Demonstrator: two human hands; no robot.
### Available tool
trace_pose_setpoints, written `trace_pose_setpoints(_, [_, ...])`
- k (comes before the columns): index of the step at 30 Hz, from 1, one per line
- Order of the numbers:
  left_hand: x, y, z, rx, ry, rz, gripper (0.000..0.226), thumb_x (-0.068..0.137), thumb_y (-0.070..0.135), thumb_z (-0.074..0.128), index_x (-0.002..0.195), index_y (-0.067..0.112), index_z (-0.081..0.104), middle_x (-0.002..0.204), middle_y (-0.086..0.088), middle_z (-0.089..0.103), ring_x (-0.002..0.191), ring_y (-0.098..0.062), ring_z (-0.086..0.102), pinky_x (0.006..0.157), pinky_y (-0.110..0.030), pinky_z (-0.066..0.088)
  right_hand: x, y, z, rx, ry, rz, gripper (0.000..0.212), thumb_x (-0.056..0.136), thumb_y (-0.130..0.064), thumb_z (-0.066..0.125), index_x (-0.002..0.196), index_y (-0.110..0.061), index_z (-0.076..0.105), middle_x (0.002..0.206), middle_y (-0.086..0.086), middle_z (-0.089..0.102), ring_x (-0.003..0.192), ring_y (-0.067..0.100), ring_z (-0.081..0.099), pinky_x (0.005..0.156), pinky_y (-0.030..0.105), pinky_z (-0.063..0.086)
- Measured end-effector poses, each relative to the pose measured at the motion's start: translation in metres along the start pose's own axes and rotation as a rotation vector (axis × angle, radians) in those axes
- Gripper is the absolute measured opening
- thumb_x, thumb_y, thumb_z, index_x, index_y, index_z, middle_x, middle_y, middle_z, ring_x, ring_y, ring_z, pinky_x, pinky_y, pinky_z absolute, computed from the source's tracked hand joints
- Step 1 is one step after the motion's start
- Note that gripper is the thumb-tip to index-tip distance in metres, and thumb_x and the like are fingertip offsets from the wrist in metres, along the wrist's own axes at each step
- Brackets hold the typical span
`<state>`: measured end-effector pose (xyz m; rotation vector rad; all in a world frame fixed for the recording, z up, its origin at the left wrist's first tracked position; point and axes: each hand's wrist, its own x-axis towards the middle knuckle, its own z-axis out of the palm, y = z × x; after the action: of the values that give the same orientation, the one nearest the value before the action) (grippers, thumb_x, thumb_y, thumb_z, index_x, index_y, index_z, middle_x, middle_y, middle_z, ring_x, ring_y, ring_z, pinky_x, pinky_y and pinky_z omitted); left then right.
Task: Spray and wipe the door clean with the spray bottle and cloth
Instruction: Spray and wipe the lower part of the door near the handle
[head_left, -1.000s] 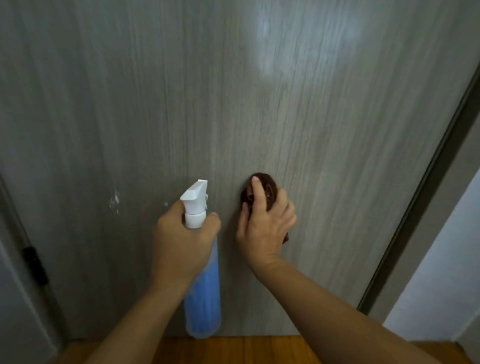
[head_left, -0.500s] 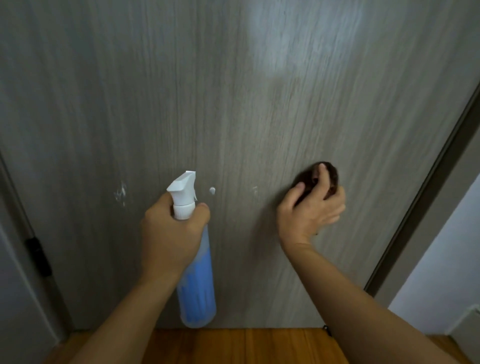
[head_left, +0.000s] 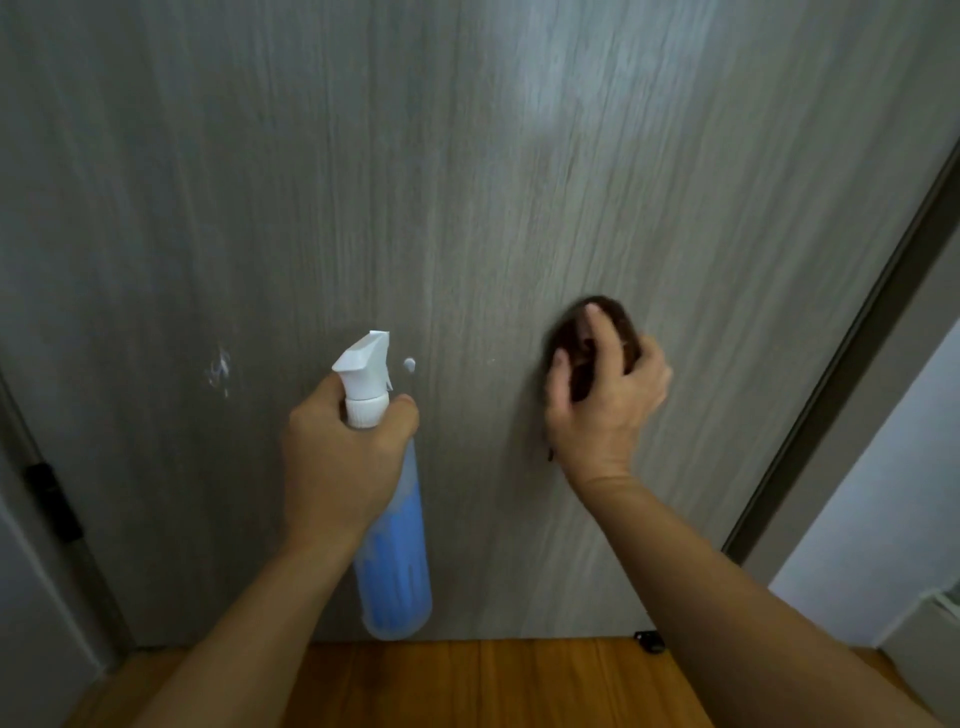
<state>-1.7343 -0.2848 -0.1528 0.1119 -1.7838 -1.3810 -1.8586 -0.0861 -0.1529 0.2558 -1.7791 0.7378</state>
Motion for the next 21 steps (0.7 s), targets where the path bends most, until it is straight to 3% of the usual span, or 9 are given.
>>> trace_pose_setpoints(3, [0.000,-0.003,-0.001,0.003,-0.005,0.000,0.018,0.078,0.029,0.069,0.077,0.013,0.062,0.070,0.001,0.065,0.061,-0.020,0.064,0.049,-0.022,0.048,0.011,-0.006,0.004,-0.007,0.100,0.159,0.052,0.090,-0.036,0.065,0.139,-0.034,0.048,0.127,0.026,0.053,0.110,0.045,0.051,0.097,0.053,0.039])
trace_pose_setpoints(6, [0.002,-0.006,-0.004,0.022,0.005,0.004,0.019,0.077,0.029,0.069,0.074,0.012,0.060,0.067,0.001,0.064,0.057,-0.017,0.062,0.048,-0.021,0.048,-0.005,-0.021,0.020,-0.063,0.124,0.156,0.052,0.089,-0.034,0.065,0.139,-0.033,0.050,0.130,0.025,0.051,0.109,0.043,0.048,0.094,0.050,0.036])
trace_pose_setpoints(9, [0.004,-0.009,-0.007,0.031,0.017,-0.007,0.019,0.076,0.029,0.070,0.073,0.013,0.060,0.064,0.002,0.063,0.053,-0.010,0.059,0.047,-0.018,0.046,-0.033,-0.032,0.035,-0.118,0.073,0.023,0.053,0.090,-0.037,0.062,0.141,-0.035,0.050,0.134,0.018,0.041,0.111,0.037,0.042,0.093,0.049,0.034])
trace_pose_setpoints(12, [0.004,-0.012,-0.009,0.036,0.025,-0.035,0.019,0.075,0.032,0.070,0.075,0.015,0.062,0.066,0.003,0.064,0.054,-0.007,0.059,0.048,-0.017,0.046,-0.061,-0.037,0.041,-0.164,-0.085,-0.192,0.051,0.090,-0.039,0.060,0.140,-0.031,0.062,0.132,0.016,0.037,0.110,0.037,0.041,0.088,0.051,0.039])
trace_pose_setpoints(17, [0.001,-0.015,-0.009,0.038,0.015,-0.034,0.018,0.076,0.033,0.069,0.079,0.017,0.063,0.072,0.005,0.067,0.059,-0.007,0.063,0.050,-0.016,0.048,-0.045,-0.024,0.024,-0.153,-0.200,-0.378,0.050,0.089,-0.035,0.068,0.138,-0.026,0.066,0.125,0.024,0.055,0.100,0.039,0.050,0.079,0.049,0.045])
trace_pose_setpoints(21, [0.002,-0.016,-0.007,0.023,0.009,-0.019,0.017,0.078,0.029,0.070,0.078,0.013,0.062,0.071,0.003,0.065,0.057,-0.005,0.061,0.050,-0.015,0.048,0.009,-0.017,0.009,-0.117,0.003,-0.064,0.050,0.092,-0.036,0.064,0.141,-0.031,0.056,0.125,0.025,0.054,0.103,0.042,0.050,0.090,0.049,0.039])
